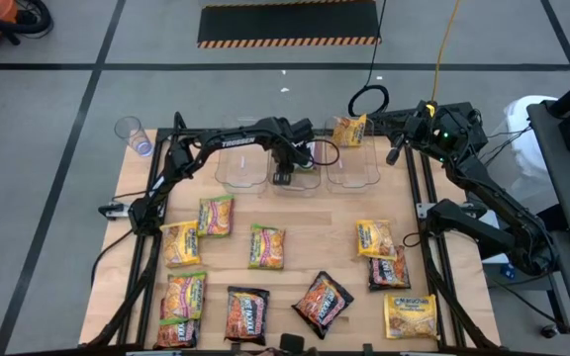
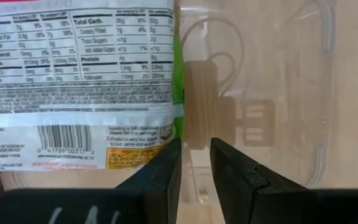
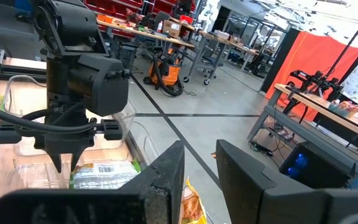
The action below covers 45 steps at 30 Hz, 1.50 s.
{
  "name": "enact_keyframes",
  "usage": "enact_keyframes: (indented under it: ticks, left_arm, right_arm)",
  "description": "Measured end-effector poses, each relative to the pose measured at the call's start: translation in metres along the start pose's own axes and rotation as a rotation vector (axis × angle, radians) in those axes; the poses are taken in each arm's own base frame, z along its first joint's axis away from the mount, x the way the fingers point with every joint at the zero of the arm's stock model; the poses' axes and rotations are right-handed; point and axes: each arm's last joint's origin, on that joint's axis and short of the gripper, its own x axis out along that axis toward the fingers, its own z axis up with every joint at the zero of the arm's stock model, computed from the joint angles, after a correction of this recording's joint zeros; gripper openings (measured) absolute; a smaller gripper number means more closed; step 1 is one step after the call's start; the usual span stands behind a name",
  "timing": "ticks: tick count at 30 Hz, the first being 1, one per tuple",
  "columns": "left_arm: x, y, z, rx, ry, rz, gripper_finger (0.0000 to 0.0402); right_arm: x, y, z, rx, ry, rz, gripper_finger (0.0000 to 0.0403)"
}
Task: Sort Maruchan noodles
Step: Adjust the green noodle pack in the center transparent bin
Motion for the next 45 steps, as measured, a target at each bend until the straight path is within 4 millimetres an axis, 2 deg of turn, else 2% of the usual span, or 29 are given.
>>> enact_keyframes:
  ticks: [15, 26, 33, 36, 45]
  left_arm:
    - [0.000, 0.004, -0.003, -0.010, 0.019, 0.032, 0.0093]
    - [-0.001, 0.018, -0.013, -0.149, 0.000, 0.005, 0.0093]
    - [-0.001, 0.017, -0.015, -0.157, 0.004, -0.015, 0.0093]
    - [0.007, 0.014, -0.020, -0.160, 0.026, -0.050, 0.0093]
    - [0.009, 0.015, -0.021, -0.139, 0.067, 0.012, 0.0093]
  right_arm:
    - [0.000, 0.000, 0.000, 0.000, 0.000, 0.000, 0.0089]
    - [0.000, 0.000, 0.000, 0.000, 0.000, 0.000, 0.0089]
    - [0.000, 0.000, 0.000, 0.000, 0.000, 0.000, 0.0089]
    - [0.000, 0.000, 0.000, 0.000, 0.000, 0.000, 0.0089]
    - [0.000, 0.000, 0.000, 0.000, 0.001, 0.000, 0.0089]
